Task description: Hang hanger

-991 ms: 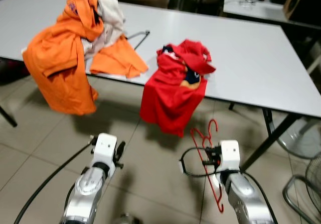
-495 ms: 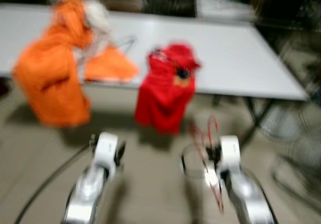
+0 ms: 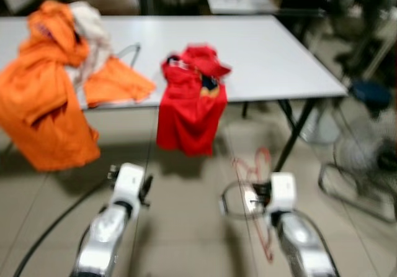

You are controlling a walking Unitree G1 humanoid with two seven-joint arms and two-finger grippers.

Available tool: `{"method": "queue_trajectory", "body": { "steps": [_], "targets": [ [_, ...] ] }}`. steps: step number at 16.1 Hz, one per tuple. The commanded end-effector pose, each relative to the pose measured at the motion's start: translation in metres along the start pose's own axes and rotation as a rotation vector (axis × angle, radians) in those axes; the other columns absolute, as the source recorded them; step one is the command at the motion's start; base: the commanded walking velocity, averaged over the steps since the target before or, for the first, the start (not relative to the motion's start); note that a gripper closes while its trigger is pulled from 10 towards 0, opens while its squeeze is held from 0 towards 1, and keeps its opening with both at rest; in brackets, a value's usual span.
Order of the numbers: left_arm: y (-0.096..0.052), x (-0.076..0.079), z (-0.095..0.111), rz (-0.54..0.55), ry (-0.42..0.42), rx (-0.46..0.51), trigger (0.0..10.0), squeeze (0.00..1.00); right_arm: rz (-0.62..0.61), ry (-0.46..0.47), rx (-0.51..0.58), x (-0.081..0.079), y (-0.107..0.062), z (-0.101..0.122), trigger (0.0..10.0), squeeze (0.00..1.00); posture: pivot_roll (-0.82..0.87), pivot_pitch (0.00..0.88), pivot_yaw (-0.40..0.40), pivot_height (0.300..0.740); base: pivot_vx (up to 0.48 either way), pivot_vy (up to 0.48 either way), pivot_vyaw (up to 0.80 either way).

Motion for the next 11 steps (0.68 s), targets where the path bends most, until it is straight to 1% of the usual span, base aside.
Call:
{"method": "queue_trajectory", "body": {
  "steps": [1, 7, 11],
  "targets": [
    [0.0012, 0.0023, 0.0021, -0.006, -0.002, 0.008, 10.0, 0.0, -0.018, 0.002, 0.027, 0.006, 0.0002, 0.0061, 10.0, 0.0, -0.03, 0.004, -0.005, 0.74, 0.0, 0.315, 0.0],
    [0.001, 0.0023, 0.0019, -0.002, -0.006, 0.006, 10.0, 0.0, 0.0, -0.007, 0.045, 0.0032, 0.0008, 0.0087, 10.0, 0.0, -0.03, 0.014, -0.008, 0.74, 0.0, 0.312, 0.0],
    [0.0009, 0.0028, 0.002, 0.0, -0.011, 0.008, 10.0, 0.0, 0.004, -0.01, 0.051, 0.002, 0.0017, 0.0102, 10.0, 0.0, -0.03, 0.018, -0.009, 0.74, 0.0, 0.392, 0.0]
  ]
}}
Point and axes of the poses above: a point about 5 cm out from each wrist's last joint towards the gripper, its own y axis pointing out of the wrist towards the gripper, its own z axis along the axis of the wrist's last joint, x = y × z, the point moved 1 cm from there along y, pointing out of the wrist towards the gripper, and after that the axes turned 1 degree about y, right-handed, at the moved point
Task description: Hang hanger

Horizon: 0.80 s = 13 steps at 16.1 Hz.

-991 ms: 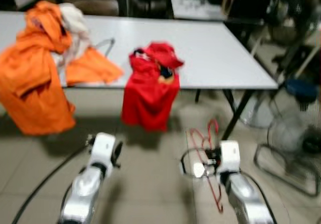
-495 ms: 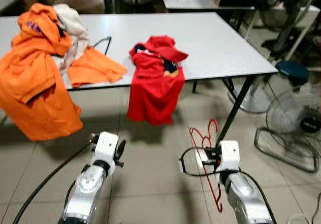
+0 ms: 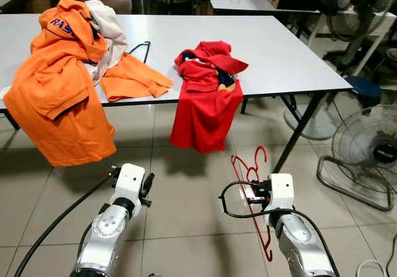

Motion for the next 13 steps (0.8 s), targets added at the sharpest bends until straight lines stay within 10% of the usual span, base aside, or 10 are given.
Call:
{"method": "queue_trajectory", "body": {
  "steps": [1, 13],
  "targets": [
    [0.0002, 0.0018, 0.0015, 0.002, -0.008, 0.007, 10.0, 0.0, -0.002, -0.002, 0.032, 0.0024, 0.0018, 0.0079, 10.0, 0.0, -0.03, 0.02, -0.009, 0.74, 0.0, 0.405, 0.0],
    [0.0011, 0.0031, 0.0061, -0.01, 0.042, 0.025, 10.0, 0.0, 0.023, -0.037, 0.038, -0.0013, 0.0033, 0.0099, 10.0, 0.0, -0.02, 0.022, -0.009, 0.74, 0.0, 0.305, 0.0]
  ]
}}
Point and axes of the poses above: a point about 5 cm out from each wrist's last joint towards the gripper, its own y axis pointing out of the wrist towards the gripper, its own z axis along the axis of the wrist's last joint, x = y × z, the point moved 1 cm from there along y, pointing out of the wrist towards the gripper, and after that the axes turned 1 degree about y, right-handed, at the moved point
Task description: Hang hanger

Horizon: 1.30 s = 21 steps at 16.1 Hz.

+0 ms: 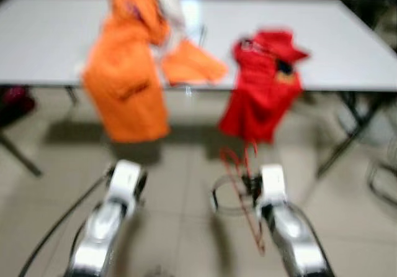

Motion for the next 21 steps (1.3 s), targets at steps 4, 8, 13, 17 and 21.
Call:
{"method": "queue_trajectory", "body": {
  "steps": [4, 8, 13, 17, 21],
  "targets": [
    [-0.004, 0.007, -0.004, 0.014, -0.044, -0.006, 10.0, 0.0, -0.01, 0.026, 0.018, 0.004, -0.003, 0.0, 10.0, 0.0, -0.02, 0.026, -0.005, 0.74, 0.0, -0.24, 0.58],
    [-0.005, 0.007, -0.006, 0.014, -0.054, -0.012, 10.0, 0.0, -0.001, 0.002, 0.019, 0.003, -0.002, 0.002, 10.0, 0.0, -0.02, 0.024, -0.009, 0.74, 0.0, 0.0, 0.0],
    [-0.007, 0.006, -0.009, 0.028, -0.068, -0.024, 10.0, 0.0, 0.017, -0.028, 0.028, 0.0, -0.002, 0.004, 10.0, 0.0, -0.02, 0.014, -0.009, 0.74, 0.0, 0.0, 0.0],
    [-0.004, 0.005, -0.005, 0.048, -0.084, -0.007, 10.0, 0.0, 0.003, -0.066, 0.041, 0.0, -0.001, 0.007, 10.0, 0.0, -0.02, 0.009, -0.015, 0.74, 0.0, 0.0, 0.0],
    [-0.006, 0.013, 0.003, 0.006, -0.084, 0.044, 10.0, 0.0, 0.011, -0.104, 0.097, -0.002, 0.0, 0.015, 10.0, 0.0, -0.02, 0.001, -0.014, 0.74, 0.0, 0.0, 0.0]
  ]
}}
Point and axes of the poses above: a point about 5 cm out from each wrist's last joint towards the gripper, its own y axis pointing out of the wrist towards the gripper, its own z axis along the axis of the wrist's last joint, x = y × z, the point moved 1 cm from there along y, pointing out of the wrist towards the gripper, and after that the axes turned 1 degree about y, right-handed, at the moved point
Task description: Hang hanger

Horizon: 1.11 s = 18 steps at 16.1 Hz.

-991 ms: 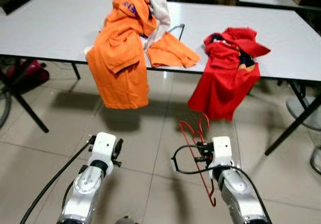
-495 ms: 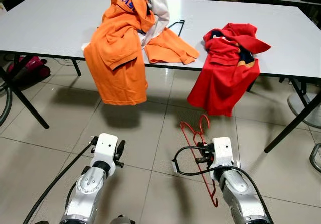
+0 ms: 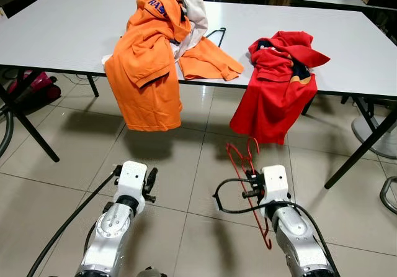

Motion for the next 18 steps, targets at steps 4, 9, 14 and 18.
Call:
{"method": "queue_trajectory", "body": {
  "steps": [4, 9, 14, 18],
  "targets": [
    [-0.003, -0.001, 0.004, 0.02, -0.058, 0.026, 10.0, 0.0, 0.027, 0.033, 0.064, -0.001, 0.001, 0.014, 10.0, 0.0, -0.02, 0.007, -0.02, 0.74, 0.0, 0.0, 0.0],
    [-0.005, -0.004, 0.019, 0.004, -0.044, 0.093, 10.0, 0.0, 0.093, 0.005, 0.12, -0.01, 0.002, 0.03, 10.0, 0.0, -0.02, 0.019, -0.031, 0.74, 0.0, 0.0, 0.0],
    [-0.002, 0.002, 0.045, -0.06, -0.024, 0.181, 10.0, 0.0, 0.071, 0.032, 0.199, -0.006, 0.0, 0.05, 10.0, 0.0, -0.02, 0.023, -0.024, 0.74, 0.158, 0.0, 0.22],
    [-0.002, 0.006, 0.052, -0.082, -0.029, 0.205, 10.0, 0.0, 0.059, 0.035, 0.23, -0.003, -0.002, 0.058, 10.0, 0.0, -0.03, 0.023, -0.021, 0.74, 0.274, 0.0, 0.0]
  ]
}}
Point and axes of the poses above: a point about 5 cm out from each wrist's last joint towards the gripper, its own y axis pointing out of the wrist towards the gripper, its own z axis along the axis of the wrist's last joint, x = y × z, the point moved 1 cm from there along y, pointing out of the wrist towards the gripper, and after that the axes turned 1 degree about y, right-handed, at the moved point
